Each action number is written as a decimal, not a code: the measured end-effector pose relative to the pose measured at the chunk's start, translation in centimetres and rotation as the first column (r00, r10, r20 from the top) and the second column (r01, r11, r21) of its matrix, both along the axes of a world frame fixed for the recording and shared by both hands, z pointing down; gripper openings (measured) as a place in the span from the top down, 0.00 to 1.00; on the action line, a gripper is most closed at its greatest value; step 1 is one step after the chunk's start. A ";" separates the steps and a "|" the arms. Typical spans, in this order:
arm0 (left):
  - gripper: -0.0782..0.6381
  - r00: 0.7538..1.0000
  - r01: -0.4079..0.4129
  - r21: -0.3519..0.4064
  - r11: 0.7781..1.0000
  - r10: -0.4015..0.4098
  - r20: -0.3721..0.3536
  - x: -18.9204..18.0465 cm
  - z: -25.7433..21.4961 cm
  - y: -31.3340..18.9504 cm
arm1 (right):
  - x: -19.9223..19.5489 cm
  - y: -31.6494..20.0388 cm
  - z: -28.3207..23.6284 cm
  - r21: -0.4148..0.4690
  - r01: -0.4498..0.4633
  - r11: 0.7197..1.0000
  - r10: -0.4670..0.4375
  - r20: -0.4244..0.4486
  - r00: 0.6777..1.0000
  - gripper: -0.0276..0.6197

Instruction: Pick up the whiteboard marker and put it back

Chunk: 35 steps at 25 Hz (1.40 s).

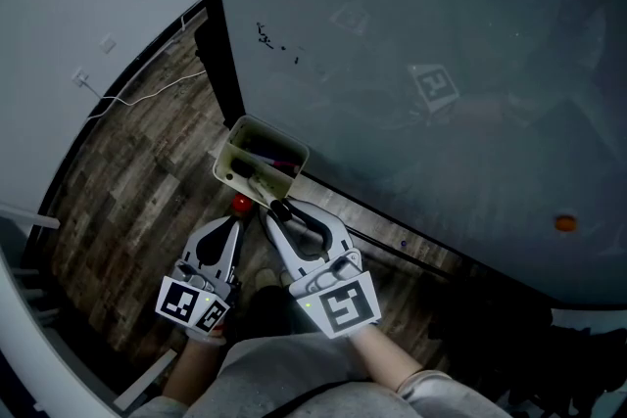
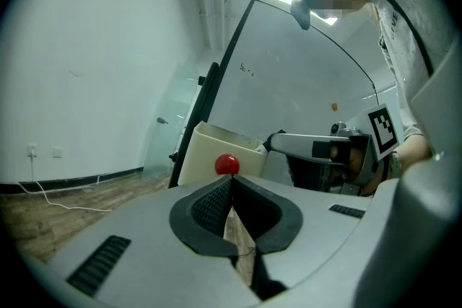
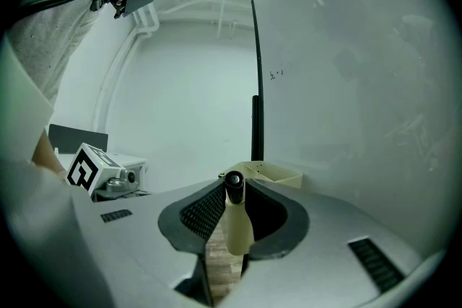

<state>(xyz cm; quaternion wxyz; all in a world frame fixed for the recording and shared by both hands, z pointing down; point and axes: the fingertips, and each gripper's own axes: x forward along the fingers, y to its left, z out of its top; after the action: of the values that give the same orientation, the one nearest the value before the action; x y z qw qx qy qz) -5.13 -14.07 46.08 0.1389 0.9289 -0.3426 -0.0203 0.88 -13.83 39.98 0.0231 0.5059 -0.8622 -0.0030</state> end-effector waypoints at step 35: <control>0.87 0.998 0.064 0.071 0.995 -0.063 -0.013 -0.3 -3.2 2.3 | -2.8 4.1 1.1 -0.058 0.099 0.993 -0.103 -0.068 0.992 0.91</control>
<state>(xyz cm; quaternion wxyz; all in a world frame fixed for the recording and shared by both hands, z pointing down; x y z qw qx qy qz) -5.47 -11.76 42.84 0.1067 0.9218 -0.3703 -0.0421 -1.94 -9.78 41.05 0.0674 0.4605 -0.8851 0.0014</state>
